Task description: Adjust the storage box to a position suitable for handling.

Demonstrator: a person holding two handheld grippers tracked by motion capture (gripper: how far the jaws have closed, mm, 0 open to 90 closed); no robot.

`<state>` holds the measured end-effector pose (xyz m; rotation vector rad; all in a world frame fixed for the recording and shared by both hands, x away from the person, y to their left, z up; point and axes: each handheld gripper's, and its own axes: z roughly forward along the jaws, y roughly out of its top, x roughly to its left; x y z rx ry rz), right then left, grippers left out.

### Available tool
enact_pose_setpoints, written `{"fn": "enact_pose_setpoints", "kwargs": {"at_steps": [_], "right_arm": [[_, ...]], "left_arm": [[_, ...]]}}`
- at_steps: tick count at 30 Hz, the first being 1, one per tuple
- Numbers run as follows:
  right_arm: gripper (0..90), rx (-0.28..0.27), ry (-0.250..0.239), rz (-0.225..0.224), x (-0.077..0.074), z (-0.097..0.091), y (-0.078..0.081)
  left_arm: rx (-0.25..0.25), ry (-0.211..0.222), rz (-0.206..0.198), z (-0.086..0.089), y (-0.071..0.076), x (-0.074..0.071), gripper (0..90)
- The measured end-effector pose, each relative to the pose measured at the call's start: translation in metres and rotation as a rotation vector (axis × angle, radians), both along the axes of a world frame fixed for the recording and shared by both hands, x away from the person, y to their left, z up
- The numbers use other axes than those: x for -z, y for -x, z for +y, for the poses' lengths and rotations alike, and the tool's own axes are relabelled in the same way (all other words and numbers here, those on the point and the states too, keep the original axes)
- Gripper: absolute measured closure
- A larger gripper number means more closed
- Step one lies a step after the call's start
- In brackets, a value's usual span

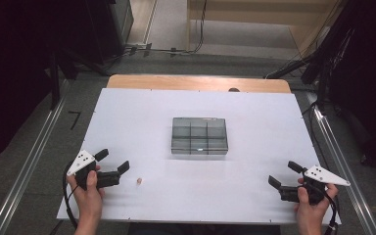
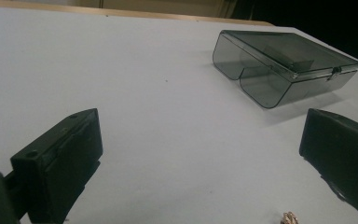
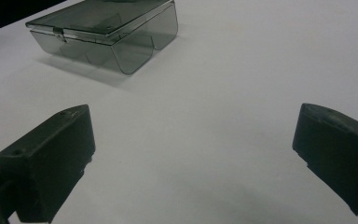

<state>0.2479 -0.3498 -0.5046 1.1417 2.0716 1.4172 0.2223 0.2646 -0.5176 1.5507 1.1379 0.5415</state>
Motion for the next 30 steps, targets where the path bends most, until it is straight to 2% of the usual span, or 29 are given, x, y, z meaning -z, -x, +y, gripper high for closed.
{"fn": "enact_pose_setpoints", "kwargs": {"at_steps": [7,12,15,19,25,30], "right_arm": [[0.0,0.009,0.006,0.013,-0.002,0.002,-0.004],[0.0,0.005,-0.012,0.007,-0.007,0.007,-0.003],[0.0,-0.003,0.002,-0.002,-0.014,0.014,-0.004],[0.0,-0.042,0.015,0.005,-0.025,0.025,-0.008],[0.0,-0.054,0.040,0.018,-0.038,0.040,-0.015],[1.5,-0.085,0.052,0.016,-0.052,0.059,-0.034]], "left_arm": [[0.013,-0.001,-0.016,0.000,0.003,0.000,0.0],[0.011,0.003,-0.023,0.000,0.005,0.001,0.0],[0.017,0.009,-0.027,0.000,0.005,0.001,0.0],[0.018,0.012,-0.027,0.001,0.005,0.001,0.0],[0.011,0.011,-0.024,0.001,0.006,0.001,0.0],[0.012,0.015,-0.025,0.001,0.006,0.001,0.0]]}}
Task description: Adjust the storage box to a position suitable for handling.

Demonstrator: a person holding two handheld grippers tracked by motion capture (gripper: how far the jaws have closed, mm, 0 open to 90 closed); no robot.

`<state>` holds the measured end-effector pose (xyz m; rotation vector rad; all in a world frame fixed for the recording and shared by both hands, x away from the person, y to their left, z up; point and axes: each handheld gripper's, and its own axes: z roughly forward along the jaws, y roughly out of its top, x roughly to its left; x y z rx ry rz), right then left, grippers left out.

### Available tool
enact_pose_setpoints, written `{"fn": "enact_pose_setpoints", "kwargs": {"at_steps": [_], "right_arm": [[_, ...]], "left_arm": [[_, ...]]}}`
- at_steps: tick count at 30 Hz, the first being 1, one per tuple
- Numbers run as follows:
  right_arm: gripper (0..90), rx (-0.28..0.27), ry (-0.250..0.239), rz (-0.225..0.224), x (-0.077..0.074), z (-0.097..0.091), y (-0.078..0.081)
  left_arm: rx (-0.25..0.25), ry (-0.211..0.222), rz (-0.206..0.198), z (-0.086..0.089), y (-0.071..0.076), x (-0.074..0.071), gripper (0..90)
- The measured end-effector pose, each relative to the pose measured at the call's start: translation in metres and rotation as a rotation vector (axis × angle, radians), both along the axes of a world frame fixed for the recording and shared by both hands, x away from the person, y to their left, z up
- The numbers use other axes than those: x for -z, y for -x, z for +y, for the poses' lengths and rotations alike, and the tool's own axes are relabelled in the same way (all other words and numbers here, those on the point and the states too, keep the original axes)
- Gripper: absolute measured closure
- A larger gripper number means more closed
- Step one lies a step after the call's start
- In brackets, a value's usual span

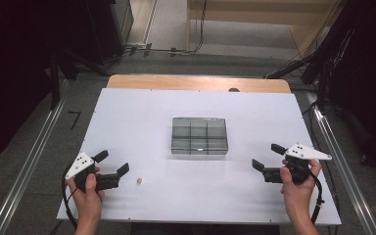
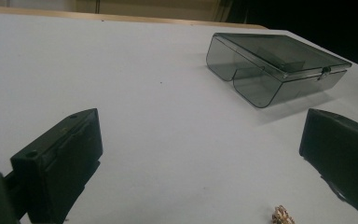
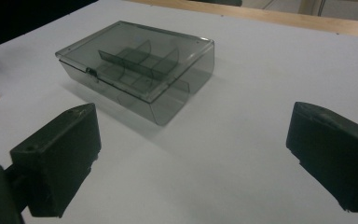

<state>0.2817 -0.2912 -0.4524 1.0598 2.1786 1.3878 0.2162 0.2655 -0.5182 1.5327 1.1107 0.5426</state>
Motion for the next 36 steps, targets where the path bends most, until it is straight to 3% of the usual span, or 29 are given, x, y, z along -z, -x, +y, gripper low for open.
{"fn": "enact_pose_setpoints", "kwargs": {"at_steps": [6,13,19,25,28,29,30,31,36], "right_arm": [[2.8,-0.046,0.048,0.011,-0.015,0.023,-0.022],[3.5,-0.090,0.068,0.025,-0.031,0.052,-0.043],[3.9,-0.120,0.102,0.039,-0.036,0.080,-0.058],[7.2,-0.137,0.087,0.061,-0.033,0.093,-0.071],[18.7,-0.130,0.060,0.082,-0.031,0.098,-0.082],[18.7,-0.130,0.060,0.082,-0.031,0.098,-0.082],[23.6,-0.120,0.055,0.090,-0.032,0.098,-0.085],[35.8,-0.105,0.047,0.108,-0.032,0.099,-0.092],[58.9,-0.102,0.041,0.164,-0.032,0.101,-0.111]], "left_arm": [[0.008,0.012,-0.006,0.002,0.001,0.000,0.0],[0.014,0.006,-0.012,0.001,0.003,0.000,0.0],[0.012,0.028,-0.012,0.003,0.002,0.000,0.0],[0.014,0.029,-0.010,0.003,0.002,0.000,0.0],[0.015,0.023,-0.008,0.003,0.002,0.000,0.0],[0.014,0.021,-0.005,0.003,0.002,0.000,0.0],[0.014,0.022,-0.006,0.002,0.001,0.000,0.0],[0.013,0.020,-0.006,0.002,0.001,0.000,0.0],[0.007,0.022,-0.001,0.001,-0.001,0.000,0.0]]}}
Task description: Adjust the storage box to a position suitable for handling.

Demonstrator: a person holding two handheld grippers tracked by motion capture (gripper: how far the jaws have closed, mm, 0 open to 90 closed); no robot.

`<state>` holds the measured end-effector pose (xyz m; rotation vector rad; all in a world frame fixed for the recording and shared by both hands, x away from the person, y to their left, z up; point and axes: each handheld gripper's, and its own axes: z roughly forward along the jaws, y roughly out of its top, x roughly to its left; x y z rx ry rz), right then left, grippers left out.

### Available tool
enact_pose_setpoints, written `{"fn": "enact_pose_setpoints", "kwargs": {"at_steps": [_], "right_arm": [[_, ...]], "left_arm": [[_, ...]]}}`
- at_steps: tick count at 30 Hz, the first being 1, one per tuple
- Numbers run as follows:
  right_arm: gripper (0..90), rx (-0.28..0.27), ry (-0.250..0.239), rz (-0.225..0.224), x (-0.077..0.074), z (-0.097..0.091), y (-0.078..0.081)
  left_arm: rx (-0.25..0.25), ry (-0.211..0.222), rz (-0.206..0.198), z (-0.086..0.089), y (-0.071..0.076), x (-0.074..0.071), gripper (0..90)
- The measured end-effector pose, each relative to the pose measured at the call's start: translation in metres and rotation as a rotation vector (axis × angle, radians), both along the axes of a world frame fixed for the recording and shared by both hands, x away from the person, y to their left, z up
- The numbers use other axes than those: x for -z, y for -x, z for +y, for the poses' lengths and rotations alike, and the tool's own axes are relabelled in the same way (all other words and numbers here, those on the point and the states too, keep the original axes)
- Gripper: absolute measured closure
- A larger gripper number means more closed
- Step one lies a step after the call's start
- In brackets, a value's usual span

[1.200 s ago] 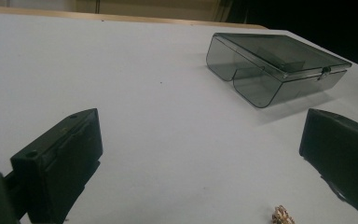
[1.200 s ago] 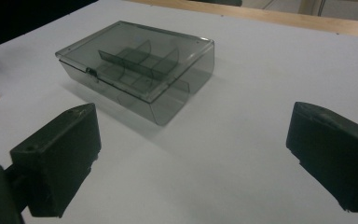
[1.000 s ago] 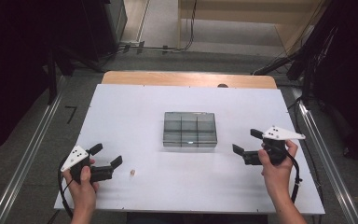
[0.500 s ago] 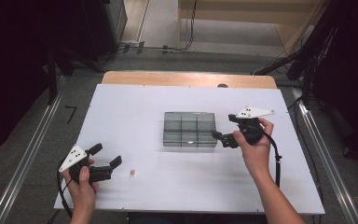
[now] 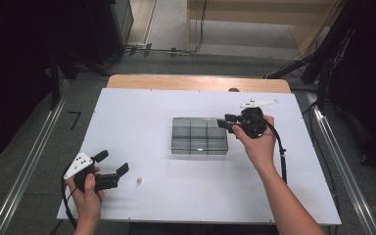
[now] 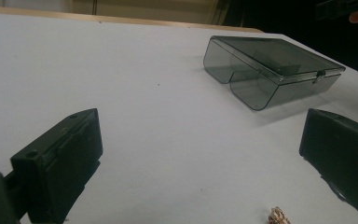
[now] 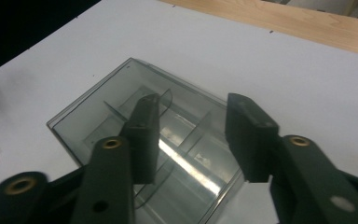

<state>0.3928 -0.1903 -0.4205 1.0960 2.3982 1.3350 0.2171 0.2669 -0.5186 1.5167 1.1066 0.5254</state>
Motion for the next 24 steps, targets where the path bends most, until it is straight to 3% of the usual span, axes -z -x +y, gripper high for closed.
{"fn": "enact_pose_setpoints", "kwargs": {"at_steps": [9,13,19,22,24], "right_arm": [[87.2,0.035,0.057,0.030,0.000,0.009,-0.036],[87.9,0.039,0.072,0.047,-0.001,0.013,-0.047],[88.0,0.031,0.147,0.083,0.009,0.026,-0.069],[88.0,0.006,0.139,0.110,0.012,0.029,-0.078],[88.0,0.005,0.156,0.104,0.014,0.032,-0.082]], "left_arm": [[0.003,-0.008,0.005,0.000,0.000,0.000,0.0],[0.007,-0.006,0.005,0.000,0.000,0.000,0.0],[0.002,-0.005,0.009,0.000,0.000,0.000,0.0],[0.006,-0.034,0.017,-0.003,-0.002,0.000,0.0],[0.011,-0.058,0.018,-0.005,-0.003,-0.001,0.0]]}}
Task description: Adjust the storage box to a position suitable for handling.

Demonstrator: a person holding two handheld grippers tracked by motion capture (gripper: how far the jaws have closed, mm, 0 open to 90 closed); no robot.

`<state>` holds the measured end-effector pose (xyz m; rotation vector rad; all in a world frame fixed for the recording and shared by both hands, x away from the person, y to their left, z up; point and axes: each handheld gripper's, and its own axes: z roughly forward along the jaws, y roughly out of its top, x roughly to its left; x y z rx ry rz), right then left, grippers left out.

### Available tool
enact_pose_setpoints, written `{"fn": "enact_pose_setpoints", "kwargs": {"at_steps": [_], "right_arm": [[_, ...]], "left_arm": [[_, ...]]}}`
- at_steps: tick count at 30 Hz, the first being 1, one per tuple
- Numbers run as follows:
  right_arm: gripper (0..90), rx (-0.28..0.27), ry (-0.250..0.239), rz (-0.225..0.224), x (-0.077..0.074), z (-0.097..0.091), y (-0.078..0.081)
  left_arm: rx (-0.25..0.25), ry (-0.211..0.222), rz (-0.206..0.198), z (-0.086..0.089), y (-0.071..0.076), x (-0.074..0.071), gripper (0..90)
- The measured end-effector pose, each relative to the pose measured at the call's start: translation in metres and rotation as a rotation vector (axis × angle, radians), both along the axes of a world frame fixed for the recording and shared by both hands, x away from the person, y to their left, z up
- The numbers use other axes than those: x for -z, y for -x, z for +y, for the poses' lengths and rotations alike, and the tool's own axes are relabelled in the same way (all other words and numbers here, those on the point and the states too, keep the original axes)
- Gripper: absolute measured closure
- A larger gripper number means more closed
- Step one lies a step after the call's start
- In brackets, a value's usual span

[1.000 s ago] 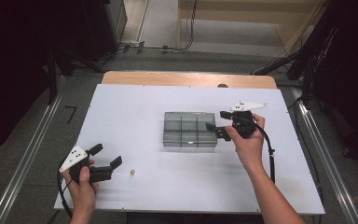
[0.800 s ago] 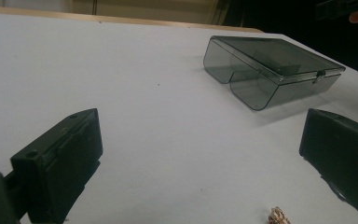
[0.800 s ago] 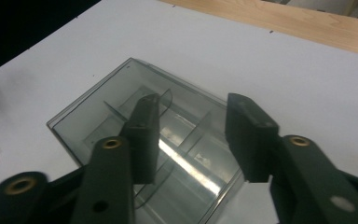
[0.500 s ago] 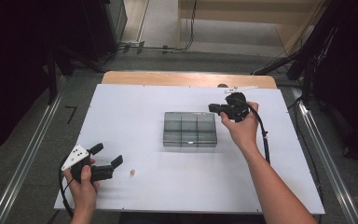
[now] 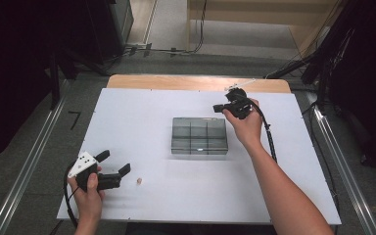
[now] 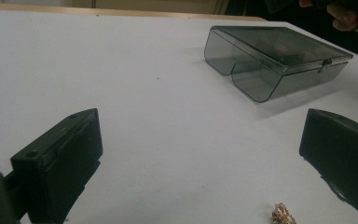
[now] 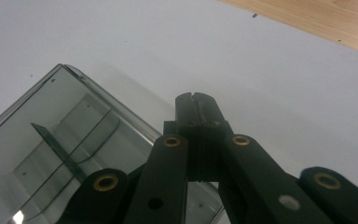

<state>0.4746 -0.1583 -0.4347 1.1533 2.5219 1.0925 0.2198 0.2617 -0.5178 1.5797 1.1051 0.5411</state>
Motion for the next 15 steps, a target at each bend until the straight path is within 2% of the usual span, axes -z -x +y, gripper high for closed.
{"fn": "enact_pose_setpoints", "kwargs": {"at_steps": [5,10,13,14,15], "right_arm": [[88.1,-0.010,-0.003,0.012,0.003,0.003,-0.008],[88.3,-0.062,0.028,0.019,0.008,0.021,-0.006],[88.3,-0.068,0.038,0.020,0.009,0.026,-0.006],[88.3,-0.065,0.048,0.040,0.011,0.029,-0.007],[88.3,-0.065,0.048,0.040,0.011,0.029,-0.007]], "left_arm": [[0.002,0.000,0.000,0.000,0.001,0.000,0.0],[0.002,0.032,-0.004,0.003,0.001,0.000,0.0],[0.001,0.044,-0.004,0.004,0.002,0.000,0.0],[0.000,0.045,-0.004,0.005,0.002,0.000,0.0],[0.000,0.046,-0.006,0.005,0.002,0.000,0.0]]}}
